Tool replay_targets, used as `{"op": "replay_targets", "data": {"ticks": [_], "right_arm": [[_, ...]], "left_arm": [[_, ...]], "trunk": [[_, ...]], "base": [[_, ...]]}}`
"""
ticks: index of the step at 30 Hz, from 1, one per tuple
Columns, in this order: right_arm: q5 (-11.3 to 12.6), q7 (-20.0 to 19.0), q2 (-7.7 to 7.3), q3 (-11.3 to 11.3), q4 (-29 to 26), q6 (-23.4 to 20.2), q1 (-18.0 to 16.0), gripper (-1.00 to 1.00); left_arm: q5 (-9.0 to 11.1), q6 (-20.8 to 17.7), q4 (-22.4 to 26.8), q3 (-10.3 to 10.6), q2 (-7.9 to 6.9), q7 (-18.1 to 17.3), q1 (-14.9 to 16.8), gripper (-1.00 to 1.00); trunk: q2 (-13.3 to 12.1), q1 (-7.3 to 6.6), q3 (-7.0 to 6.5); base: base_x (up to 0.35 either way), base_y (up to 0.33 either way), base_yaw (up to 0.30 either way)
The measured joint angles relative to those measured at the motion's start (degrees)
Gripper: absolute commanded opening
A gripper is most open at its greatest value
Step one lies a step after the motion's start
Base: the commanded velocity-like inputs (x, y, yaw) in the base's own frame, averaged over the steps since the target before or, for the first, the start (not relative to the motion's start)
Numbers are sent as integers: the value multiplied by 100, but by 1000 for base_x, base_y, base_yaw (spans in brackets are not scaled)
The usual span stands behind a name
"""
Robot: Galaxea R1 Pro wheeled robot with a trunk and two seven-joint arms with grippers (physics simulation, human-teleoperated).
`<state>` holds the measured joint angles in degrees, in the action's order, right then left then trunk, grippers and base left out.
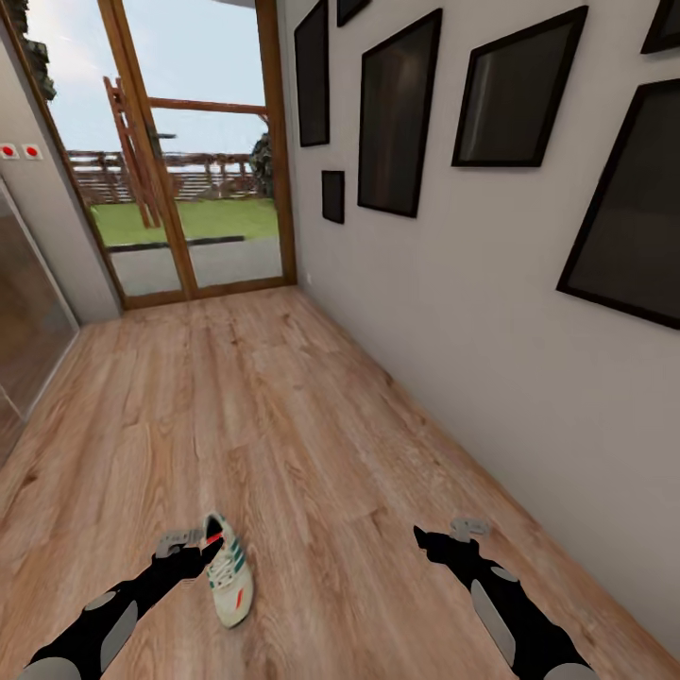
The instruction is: Pick up the two gym shoes and the two sandals from the corridor floor and place them onto the hallstand (shoe rack) in the corridor, making sure they are on the rack and not on the floor. Arrange them so the two gym shoes are next to each other and the two sandals are next to each other.
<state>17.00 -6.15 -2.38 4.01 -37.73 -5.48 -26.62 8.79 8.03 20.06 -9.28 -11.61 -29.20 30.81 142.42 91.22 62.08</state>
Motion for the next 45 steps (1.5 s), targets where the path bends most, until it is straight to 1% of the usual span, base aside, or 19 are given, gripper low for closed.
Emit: {"op": "replay_targets", "data": {"ticks": [24, 31, 37, 45], "right_arm": [[0, -1, -2, 0, 0, 0, 0, 100], [-6, 3, -1, 1, 3, 1, -2, 100], [-7, 2, -2, 2, 3, 3, -1, 100], [-6, -1, -2, 2, 2, 2, 0, 100]], "left_arm": [[0, 0, 1, 0, 0, -2, 0, 100], [1, -1, 5, 0, -1, -2, -2, 100], [5, -1, 7, 0, -1, -2, -1, 100], [8, -1, 2, 0, 0, -2, 0, 100]], "trunk": [[0, 0, 0], [0, 1, 0], [0, 3, 0], [0, 3, 0]], "base": [[281, -220, 0], [238, -211, 218], [78, -70, 237], [7, -7, 40]]}}
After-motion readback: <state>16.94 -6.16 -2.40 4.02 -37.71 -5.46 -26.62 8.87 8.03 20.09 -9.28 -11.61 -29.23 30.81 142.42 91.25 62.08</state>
